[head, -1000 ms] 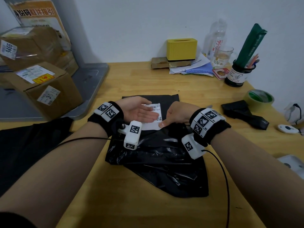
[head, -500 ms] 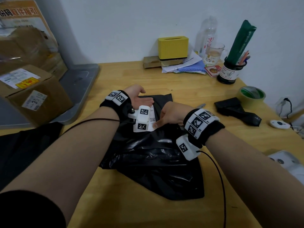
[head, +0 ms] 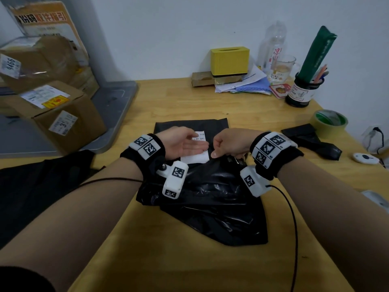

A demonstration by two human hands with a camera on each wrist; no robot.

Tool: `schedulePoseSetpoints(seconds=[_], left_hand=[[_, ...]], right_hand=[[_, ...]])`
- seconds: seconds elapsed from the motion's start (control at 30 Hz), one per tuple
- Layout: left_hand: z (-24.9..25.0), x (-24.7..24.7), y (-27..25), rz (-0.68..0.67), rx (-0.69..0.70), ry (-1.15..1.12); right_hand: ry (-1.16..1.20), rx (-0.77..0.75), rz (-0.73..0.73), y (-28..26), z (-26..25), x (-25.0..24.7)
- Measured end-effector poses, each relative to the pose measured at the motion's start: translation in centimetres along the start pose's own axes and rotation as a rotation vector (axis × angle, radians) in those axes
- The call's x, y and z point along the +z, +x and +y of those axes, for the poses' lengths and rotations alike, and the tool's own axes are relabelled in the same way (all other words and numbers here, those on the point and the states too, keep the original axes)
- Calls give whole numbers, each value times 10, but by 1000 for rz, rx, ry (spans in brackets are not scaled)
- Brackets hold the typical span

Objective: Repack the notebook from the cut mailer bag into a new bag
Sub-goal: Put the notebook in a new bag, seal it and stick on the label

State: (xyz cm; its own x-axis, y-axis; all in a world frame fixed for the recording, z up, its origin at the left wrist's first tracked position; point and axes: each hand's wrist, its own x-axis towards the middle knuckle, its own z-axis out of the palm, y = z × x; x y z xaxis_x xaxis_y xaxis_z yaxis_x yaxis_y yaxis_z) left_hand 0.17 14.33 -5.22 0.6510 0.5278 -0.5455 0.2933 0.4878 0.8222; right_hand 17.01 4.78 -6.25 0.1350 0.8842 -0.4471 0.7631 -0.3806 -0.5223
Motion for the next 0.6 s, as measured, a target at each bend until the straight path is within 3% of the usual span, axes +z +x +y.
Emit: schedulePoseSetpoints(seconds=[0.33,0.6], left_hand=[[-23,8,-18,-51,-29,45],[-23,12,-29,-123,-172,148]], right_hand=[[-59,1,-28,0,1,2],[-16,29,-25,-1,-1,2]])
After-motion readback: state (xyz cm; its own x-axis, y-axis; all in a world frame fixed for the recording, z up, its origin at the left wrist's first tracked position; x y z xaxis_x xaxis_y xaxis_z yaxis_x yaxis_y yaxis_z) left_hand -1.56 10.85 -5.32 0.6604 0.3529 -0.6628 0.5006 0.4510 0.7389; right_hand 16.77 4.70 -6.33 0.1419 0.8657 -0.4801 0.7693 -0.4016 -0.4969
